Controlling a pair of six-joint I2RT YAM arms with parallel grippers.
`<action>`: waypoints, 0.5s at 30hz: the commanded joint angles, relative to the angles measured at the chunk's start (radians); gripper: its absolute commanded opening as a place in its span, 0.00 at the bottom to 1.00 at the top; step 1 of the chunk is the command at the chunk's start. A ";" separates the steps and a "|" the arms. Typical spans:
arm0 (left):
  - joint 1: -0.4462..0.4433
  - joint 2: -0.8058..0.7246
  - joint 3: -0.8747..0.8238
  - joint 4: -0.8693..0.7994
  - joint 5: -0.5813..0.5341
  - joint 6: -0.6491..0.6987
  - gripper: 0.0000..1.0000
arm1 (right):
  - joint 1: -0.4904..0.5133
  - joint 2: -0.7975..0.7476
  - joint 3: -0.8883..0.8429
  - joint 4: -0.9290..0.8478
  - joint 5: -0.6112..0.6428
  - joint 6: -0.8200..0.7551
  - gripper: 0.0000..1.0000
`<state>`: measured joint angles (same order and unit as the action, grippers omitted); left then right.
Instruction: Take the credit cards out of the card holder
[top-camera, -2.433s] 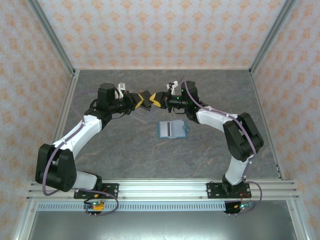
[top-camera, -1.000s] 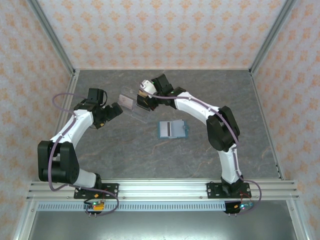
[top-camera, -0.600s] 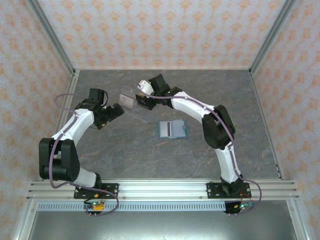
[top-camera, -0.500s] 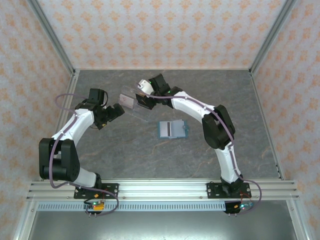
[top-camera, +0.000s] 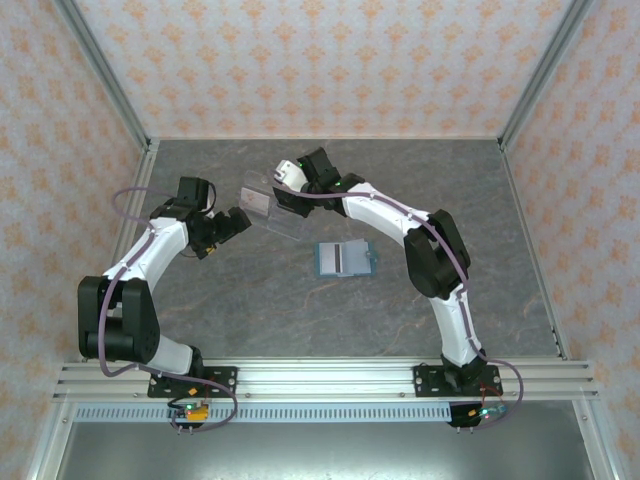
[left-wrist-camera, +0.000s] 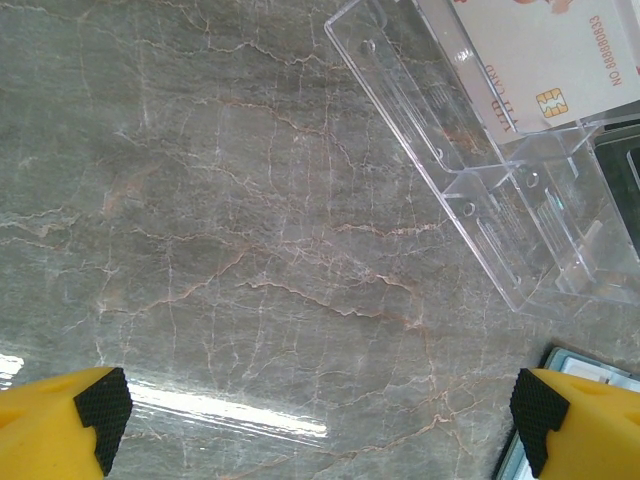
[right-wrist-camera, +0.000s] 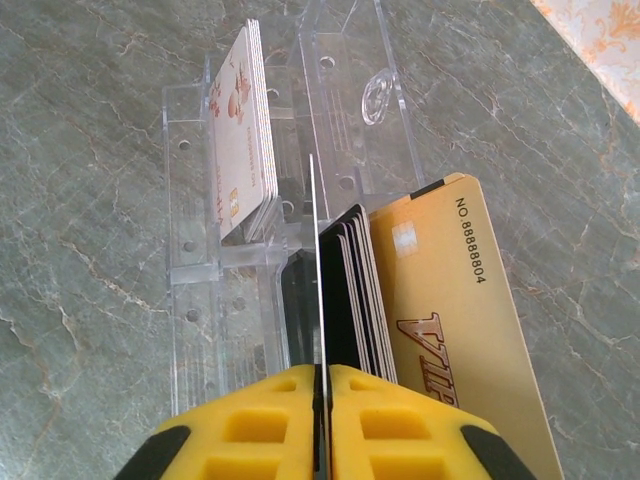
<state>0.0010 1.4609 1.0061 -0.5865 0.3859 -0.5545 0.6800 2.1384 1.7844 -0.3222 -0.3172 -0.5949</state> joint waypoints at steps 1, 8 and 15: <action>0.007 0.002 -0.002 0.006 0.009 0.015 1.00 | 0.000 0.010 0.015 -0.006 0.032 -0.030 0.12; 0.008 -0.002 -0.003 0.008 0.019 0.015 1.00 | 0.000 0.012 0.005 -0.006 0.049 -0.050 0.12; 0.007 -0.002 -0.004 0.008 0.025 0.015 1.00 | 0.000 0.016 0.000 -0.013 0.053 -0.056 0.11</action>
<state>0.0010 1.4609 1.0061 -0.5865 0.3969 -0.5545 0.6804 2.1384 1.7844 -0.3222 -0.2970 -0.6323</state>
